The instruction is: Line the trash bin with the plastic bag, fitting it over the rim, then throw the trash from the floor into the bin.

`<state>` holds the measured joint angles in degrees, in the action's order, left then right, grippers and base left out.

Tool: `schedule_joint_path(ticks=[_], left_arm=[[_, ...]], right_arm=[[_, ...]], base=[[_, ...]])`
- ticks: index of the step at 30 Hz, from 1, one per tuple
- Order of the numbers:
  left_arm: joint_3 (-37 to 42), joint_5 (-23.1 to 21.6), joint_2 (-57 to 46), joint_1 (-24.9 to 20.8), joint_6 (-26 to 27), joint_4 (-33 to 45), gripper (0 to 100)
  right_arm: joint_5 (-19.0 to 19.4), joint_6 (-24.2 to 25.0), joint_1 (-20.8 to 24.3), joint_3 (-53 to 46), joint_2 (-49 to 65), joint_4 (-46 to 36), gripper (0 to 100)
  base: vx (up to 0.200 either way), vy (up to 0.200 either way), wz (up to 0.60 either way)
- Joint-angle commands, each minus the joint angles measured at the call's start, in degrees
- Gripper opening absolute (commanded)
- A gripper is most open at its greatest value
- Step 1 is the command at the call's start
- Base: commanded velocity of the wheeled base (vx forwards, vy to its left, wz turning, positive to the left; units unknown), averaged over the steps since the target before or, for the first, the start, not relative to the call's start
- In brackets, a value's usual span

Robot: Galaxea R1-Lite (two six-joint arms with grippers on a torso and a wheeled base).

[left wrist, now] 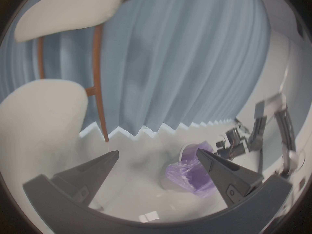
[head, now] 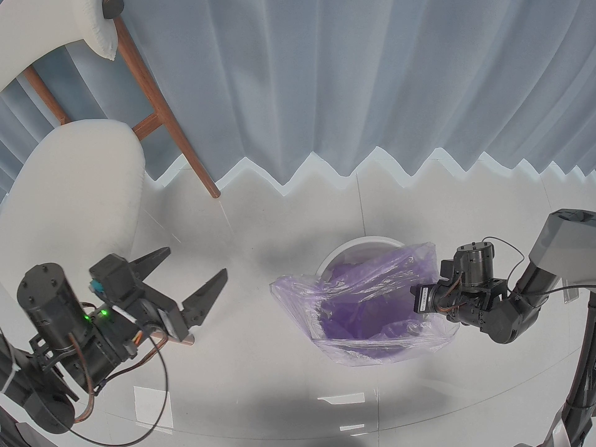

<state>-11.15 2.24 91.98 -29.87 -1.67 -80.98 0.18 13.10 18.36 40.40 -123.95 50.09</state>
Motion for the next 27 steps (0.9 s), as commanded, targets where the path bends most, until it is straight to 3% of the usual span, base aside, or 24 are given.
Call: schedule_joint_path(ticks=[1, 3, 4, 6, 8, 9, 12, 15, 17, 19, 23, 27], left_arm=[[2.72, 2.33, -12.61, 0.42, -13.53, 4.78, 100], [2.1, 4.44, -15.34, -0.89, -21.53, 8.21, 100], [2.1, 4.52, -15.43, -0.98, -21.97, 8.47, 100], [0.34, 6.11, -18.15, -2.74, -31.2, 13.22, 100], [-0.18, 6.11, -19.03, -3.09, -33.66, 14.27, 100], [-2.38, 6.02, -22.19, -6.08, -44.21, 17.61, 100], [-2.03, 5.67, -22.19, -7.31, -50.45, 17.61, 100], [-1.85, 4.52, -22.19, -8.54, -50.62, 17.53, 100], [-7.21, -0.31, -21.49, -8.37, -50.45, 20.86, 100], [-11.79, -2.16, -20.96, -7.57, -50.45, 25.96, 100], [-29.8, -6.2, -18.33, -7.93, -50.1, 48.29, 100], [-36.83, -11.47, -18.24, -8.8, -46.14, 58.39, 100]], right_arm=[[2.1, -0.27, 0.01, -6.91, 11.89, -0.7, 0], [2.1, -0.62, 0.27, -10.08, 16.9, -1.14, 0], [2.1, -0.71, 0.36, -10.25, 17.17, -1.14, 0], [2.1, -0.98, 0.36, -12.1, 21.91, -2.98, 0], [2.1, -0.98, 0.36, -12.36, 22.97, -3.6, 0], [2.19, -0.8, 0.36, -13.24, 26.83, -6.59, 0], [2.1, -0.71, 0.63, -14.82, 31.05, -10.36, 0], [1.4, -0.71, 1.33, -16.41, 34.22, -12.12, 0], [-1.33, -0.89, 1.68, -17.99, 36.33, -13.0, 0], [-2.38, -0.89, 1.68, -18.69, 37.12, -13.09, 0], [-2.64, -0.98, 1.5, -22.82, 39.32, -13.18, 0], [-2.64, -1.42, 1.59, -25.37, 40.37, -13.35, 0]], base=[[0.0, 0.0, 0.0], [0.0, 0.0, 0.0], [0.0, 0.0, 0.0], [0.0, 0.0, 0.0], [0.0, 0.0, 0.0], [0.0, 0.0, 0.0], [0.0, 0.0, 0.0], [0.0, 0.0, 0.0], [0.0, 0.0, 0.0], [0.0, 0.0, 0.0], [0.0, 0.0, 0.0], [0.0, 0.0, 0.0]])
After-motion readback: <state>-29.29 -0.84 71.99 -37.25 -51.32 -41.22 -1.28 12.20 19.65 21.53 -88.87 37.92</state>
